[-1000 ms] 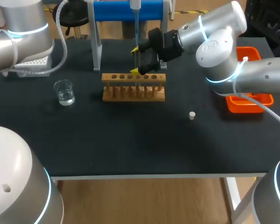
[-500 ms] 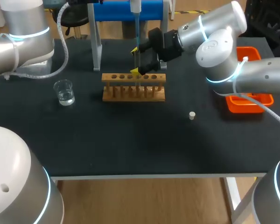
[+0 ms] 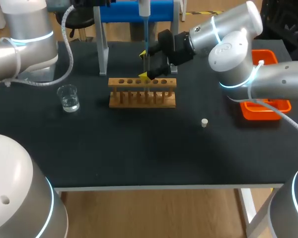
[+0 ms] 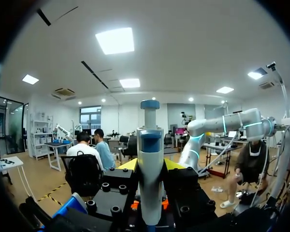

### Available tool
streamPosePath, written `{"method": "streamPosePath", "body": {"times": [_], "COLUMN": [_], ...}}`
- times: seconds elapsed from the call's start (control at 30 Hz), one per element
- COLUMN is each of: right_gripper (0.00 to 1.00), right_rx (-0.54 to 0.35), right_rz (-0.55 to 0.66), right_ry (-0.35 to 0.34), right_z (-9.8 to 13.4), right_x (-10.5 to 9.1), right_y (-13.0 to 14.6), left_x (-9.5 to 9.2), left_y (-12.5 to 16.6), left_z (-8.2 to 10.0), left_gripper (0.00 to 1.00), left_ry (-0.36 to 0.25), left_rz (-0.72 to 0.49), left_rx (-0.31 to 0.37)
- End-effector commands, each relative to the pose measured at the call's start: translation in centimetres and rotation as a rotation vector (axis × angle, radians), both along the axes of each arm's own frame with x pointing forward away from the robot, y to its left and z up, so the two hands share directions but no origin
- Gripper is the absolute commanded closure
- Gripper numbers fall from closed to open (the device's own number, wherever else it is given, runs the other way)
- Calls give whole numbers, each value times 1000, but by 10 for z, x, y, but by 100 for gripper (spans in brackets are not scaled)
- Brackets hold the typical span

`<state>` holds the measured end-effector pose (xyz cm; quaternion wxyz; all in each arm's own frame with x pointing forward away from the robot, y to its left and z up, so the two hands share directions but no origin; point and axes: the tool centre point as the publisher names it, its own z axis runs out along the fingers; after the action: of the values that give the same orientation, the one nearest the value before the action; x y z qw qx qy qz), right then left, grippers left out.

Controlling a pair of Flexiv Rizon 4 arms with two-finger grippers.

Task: Invert the test tube, pick up the pipette, mount the tip to pipette, aspirate from beaker and dispense into the tube, eject the tip, return the pipette, and cap with the stopper.

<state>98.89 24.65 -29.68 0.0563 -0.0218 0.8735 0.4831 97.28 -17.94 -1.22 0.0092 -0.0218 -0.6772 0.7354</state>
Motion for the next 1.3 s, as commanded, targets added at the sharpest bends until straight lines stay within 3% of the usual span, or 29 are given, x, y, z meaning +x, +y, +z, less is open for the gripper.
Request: {"method": "streamPosePath", "body": {"times": [0.03,0.9,1.3], "right_gripper": [0,0,0], "right_rx": [-3,-3,-3], "right_rz": [0,0,0], "right_ry": [0,0,0], "right_z": [1,1,1], "right_x": [-1,-1,-1], "right_y": [-1,-1,-1], "left_x": [1,3,7], "left_y": [-1,0,-1], "left_z": [-2,-6,-7], "left_gripper": [100,100,100], "left_ry": [1,-13,-40], "left_rz": [-1,13,19], "left_rx": [-2,55,32]}}
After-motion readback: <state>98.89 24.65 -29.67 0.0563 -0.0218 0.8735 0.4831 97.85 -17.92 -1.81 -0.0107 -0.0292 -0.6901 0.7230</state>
